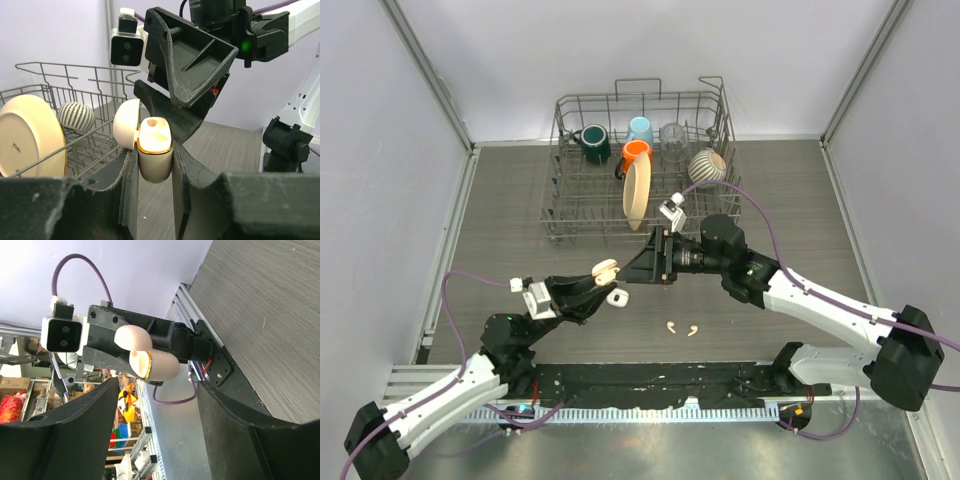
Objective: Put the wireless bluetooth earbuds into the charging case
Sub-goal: Open the charging case.
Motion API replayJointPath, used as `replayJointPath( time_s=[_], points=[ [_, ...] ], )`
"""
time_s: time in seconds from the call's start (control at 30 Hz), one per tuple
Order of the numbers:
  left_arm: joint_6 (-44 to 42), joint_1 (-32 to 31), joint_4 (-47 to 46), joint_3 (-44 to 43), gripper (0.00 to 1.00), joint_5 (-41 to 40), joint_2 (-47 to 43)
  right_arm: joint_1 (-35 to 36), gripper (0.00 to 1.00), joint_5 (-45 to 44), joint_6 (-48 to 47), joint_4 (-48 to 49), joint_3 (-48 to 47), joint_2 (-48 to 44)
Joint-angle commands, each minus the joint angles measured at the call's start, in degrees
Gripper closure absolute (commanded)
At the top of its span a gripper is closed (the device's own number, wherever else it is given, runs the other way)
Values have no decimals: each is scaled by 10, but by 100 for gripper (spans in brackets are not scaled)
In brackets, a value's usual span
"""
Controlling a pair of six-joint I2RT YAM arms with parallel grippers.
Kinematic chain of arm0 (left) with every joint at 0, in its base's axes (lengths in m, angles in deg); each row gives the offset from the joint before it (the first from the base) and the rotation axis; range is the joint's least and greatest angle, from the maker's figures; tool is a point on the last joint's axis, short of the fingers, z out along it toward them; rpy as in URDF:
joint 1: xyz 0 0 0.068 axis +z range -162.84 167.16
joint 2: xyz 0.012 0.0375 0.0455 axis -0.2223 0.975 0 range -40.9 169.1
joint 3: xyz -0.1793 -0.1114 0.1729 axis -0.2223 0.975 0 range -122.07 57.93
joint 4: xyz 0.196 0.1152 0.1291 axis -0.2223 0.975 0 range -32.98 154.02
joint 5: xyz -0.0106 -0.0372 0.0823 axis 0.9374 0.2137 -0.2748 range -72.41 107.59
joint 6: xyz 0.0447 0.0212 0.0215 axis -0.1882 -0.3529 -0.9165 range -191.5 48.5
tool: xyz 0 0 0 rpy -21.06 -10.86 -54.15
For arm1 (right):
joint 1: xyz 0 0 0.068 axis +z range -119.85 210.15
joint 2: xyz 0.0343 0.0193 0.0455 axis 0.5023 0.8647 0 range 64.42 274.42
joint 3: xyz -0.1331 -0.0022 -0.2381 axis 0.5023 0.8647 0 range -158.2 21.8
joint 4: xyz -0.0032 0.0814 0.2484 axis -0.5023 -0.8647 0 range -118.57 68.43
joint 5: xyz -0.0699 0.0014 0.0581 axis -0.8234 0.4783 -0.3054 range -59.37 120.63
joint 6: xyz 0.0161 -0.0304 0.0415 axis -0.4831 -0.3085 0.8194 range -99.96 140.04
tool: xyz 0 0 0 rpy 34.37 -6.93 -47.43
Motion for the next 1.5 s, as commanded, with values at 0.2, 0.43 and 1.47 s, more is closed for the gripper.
replayJointPath(
  time_s=[0.2,0.43,1.47],
  points=[
    [-3,-2,-40,4,100,7,32,-1,32,30,68,102,11,32],
    [0,-3,-58,2,100,11,51,0,42,35,81,109,22,41],
    [16,-3,-68,6,71,-6,51,3,99,41,138,204,46,63]
  ],
)
